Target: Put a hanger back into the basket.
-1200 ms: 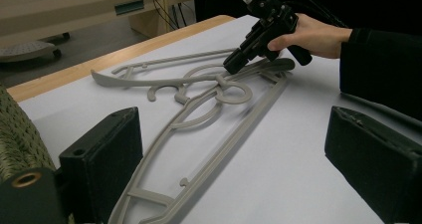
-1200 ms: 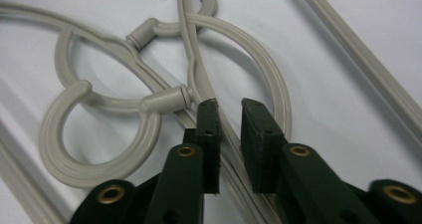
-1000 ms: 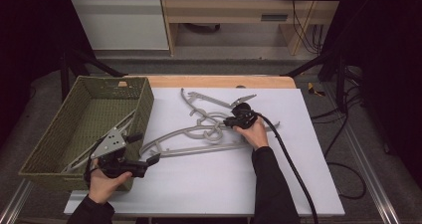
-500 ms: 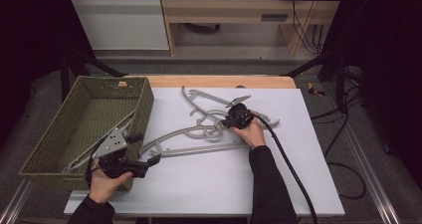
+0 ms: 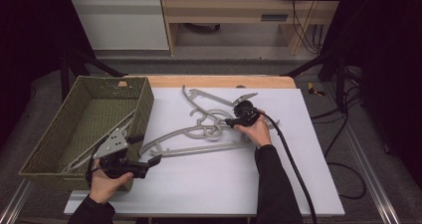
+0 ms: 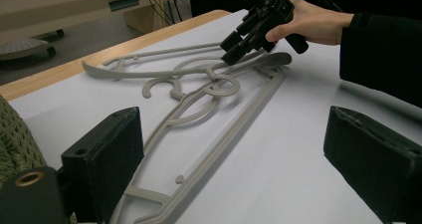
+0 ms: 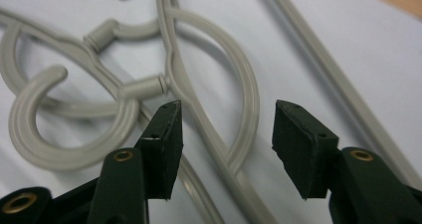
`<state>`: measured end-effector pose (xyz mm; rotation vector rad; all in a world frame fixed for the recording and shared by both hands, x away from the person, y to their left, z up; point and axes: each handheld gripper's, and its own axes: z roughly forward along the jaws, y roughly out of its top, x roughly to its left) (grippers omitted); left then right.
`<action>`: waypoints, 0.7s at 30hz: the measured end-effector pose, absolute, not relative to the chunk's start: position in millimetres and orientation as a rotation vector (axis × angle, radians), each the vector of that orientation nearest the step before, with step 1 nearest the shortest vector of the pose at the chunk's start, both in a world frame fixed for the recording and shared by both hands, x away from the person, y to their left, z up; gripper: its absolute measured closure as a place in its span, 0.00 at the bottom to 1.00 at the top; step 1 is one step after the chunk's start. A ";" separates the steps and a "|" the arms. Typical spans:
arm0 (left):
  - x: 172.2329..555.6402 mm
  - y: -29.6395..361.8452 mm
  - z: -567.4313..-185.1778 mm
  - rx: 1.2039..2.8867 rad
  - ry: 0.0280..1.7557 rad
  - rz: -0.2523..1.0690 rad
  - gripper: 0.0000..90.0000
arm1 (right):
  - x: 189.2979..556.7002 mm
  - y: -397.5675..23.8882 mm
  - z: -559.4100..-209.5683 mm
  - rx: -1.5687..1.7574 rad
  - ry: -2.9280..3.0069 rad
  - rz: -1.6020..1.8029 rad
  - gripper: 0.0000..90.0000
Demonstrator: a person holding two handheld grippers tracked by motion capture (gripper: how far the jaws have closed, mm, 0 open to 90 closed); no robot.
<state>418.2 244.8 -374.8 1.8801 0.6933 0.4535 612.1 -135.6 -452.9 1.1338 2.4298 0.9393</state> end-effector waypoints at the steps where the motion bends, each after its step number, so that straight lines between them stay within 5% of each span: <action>1: 418.1 244.6 -374.9 1.880 0.692 0.454 0.09 | 612.4 -136.4 -454.2 1.122 2.453 0.905 0.47; 10: 418.2 245.6 -374.9 1.882 0.692 0.454 0.09 | 613.3 -140.2 -457.1 1.218 2.512 0.961 0.61; 21: 419.0 243.3 -376.7 1.895 0.689 0.451 0.10 | 609.8 -156.3 -458.1 1.171 2.454 0.914 0.62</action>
